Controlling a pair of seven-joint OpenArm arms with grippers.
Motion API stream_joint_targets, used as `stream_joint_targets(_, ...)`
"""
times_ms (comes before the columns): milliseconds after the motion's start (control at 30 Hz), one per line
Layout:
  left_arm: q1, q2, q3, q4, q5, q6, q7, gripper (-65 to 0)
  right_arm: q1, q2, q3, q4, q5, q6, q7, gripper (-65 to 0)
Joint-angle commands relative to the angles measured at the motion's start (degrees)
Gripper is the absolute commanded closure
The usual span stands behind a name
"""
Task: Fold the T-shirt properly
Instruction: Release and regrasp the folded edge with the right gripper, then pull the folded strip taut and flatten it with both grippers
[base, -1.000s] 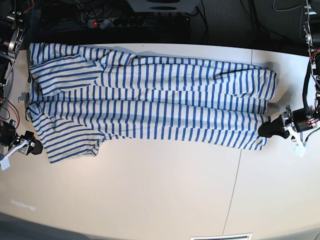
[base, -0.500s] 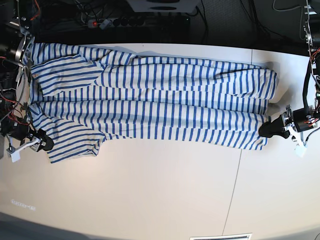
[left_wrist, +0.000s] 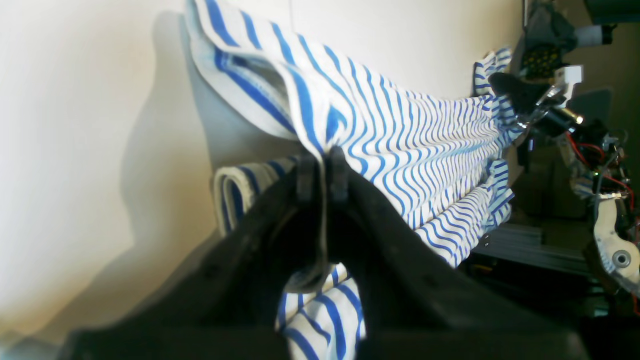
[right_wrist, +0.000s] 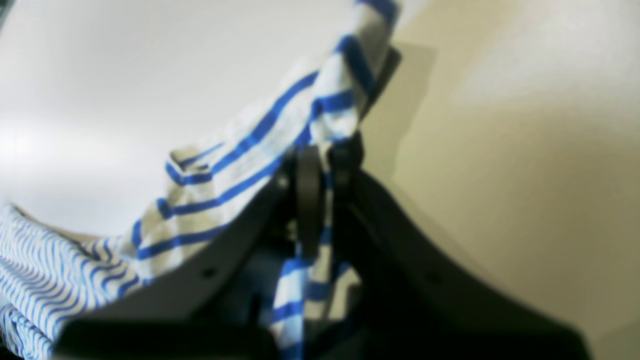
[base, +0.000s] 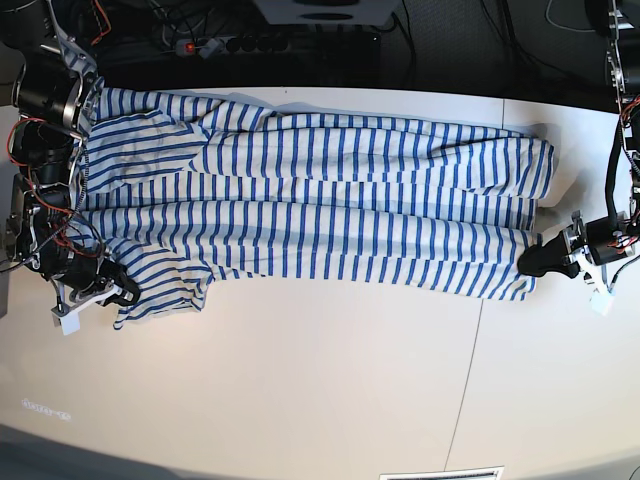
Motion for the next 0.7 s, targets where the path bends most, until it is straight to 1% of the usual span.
stream_joint_targets(0,-1.22,-1.42,-0.37,0.74,-1.43,-0.91,-0.92,0.0,0.48,0.94,-0.13,0.42,-2.54,4.48,-2.38,0.0)
stream_joint_targets(133,-1.25,-1.44,-0.37,1.16,-1.43,-0.91,-0.57,0.0,0.42,1.75,-0.13,3.63,-2.49,4.59,-2.56,0.0)
stream_joint_targets(233,-1.18,-1.44,-0.37,3.58,-1.43,-0.91,1.68,0.0,0.39,2.69,-0.13,7.65,-0.68,4.66,-5.31,0.0)
stream_joint_targets(333,-0.11,-1.95,-0.37,7.56,-1.43,-0.91,1.97,0.0,-0.63,4.83,-0.13,10.75,4.35,4.66,-7.89,0.0)
stream_joint_targets(433,1.88,-3.04,-0.37,12.35,-1.43,-0.91,2.43,0.0,-3.04,7.45,-0.13,13.97,8.15,4.68,-8.79,0.0)
stream_joint_targets(567,4.85,-4.35,-0.37,18.47,-1.43,-0.91,2.58,0.0,-7.02,10.21,-0.13,19.91,10.71,4.72,-9.57,0.0)
stream_joint_targets(667,7.45,-4.44,-0.37,22.38,-1.43,-0.91,2.58,0.0,-11.28,12.04,-0.13,25.68,12.39,4.72,-10.47,0.0)
